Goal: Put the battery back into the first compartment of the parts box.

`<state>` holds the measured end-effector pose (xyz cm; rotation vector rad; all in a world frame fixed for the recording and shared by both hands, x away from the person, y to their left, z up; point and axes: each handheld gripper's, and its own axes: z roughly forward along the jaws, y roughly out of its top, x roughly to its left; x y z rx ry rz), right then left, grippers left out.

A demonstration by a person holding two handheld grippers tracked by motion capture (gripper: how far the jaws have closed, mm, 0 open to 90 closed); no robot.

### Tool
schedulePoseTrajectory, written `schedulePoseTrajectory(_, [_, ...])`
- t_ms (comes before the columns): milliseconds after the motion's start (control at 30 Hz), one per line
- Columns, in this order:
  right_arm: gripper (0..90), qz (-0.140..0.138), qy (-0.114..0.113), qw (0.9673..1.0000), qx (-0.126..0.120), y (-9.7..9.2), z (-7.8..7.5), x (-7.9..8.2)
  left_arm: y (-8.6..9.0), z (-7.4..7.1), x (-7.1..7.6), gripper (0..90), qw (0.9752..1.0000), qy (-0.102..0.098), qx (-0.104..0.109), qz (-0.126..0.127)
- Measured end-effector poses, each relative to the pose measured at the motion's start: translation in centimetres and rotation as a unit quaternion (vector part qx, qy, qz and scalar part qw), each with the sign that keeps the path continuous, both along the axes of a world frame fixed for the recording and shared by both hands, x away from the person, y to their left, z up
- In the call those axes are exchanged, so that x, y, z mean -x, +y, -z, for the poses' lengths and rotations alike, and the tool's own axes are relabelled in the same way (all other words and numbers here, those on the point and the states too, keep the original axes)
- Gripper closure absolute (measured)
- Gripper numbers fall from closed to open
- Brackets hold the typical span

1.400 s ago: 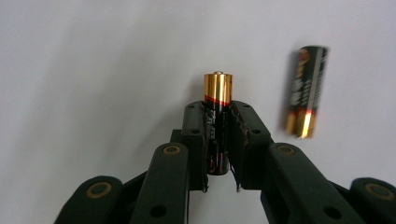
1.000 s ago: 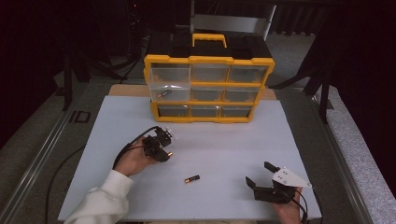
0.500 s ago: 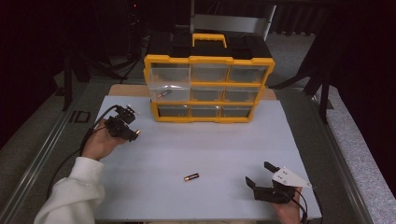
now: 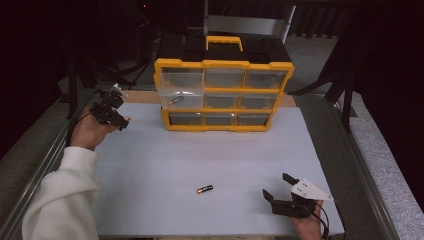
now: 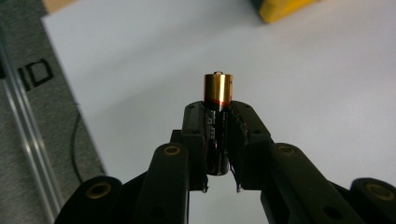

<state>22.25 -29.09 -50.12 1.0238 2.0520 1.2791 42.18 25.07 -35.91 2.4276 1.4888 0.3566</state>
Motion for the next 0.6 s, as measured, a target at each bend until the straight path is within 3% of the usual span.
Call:
schedulePoseTrajectory(67, [9.3, 0.000, 0.000, 1.0000, -0.001, 0.0, 0.0, 0.0, 0.2, -0.5, -0.2, 77.7, 1.0000, 0.000, -0.003, 0.000])
schedulePoseTrajectory(133, [9.3, 0.000, 0.000, 1.0000, 0.000, 0.0, 0.0, 0.0, 0.7, -2.0, -0.7, 77.7, 1.0000, -0.004, 0.001, -0.009])
schedulePoseTrajectory(333, [9.3, -0.001, 0.000, 1.0000, -0.001, 0.0, 0.0, 0.0, 1.0, -4.5, -1.2, 77.7, 0.9998, -0.010, 0.002, -0.016])
schedulePoseTrajectory(500, [9.3, 0.000, 0.000, 1.0000, -0.002, 0.0, 0.0, 0.0, 0.5, -7.4, -1.6, 77.7, 0.9998, -0.018, -0.005, 0.002])
schedulePoseTrajectory(567, [9.3, 0.000, 0.000, 1.0000, -0.002, 0.0, 0.0, 0.0, 0.5, -7.4, -1.6, 77.7, 0.9998, -0.018, -0.005, 0.002])
schedulePoseTrajectory(600, [9.3, 0.000, 0.001, 1.0000, -0.002, 0.0, 0.0, 0.0, -0.1, -8.9, -1.6, 77.7, 0.9995, -0.024, -0.001, 0.019])
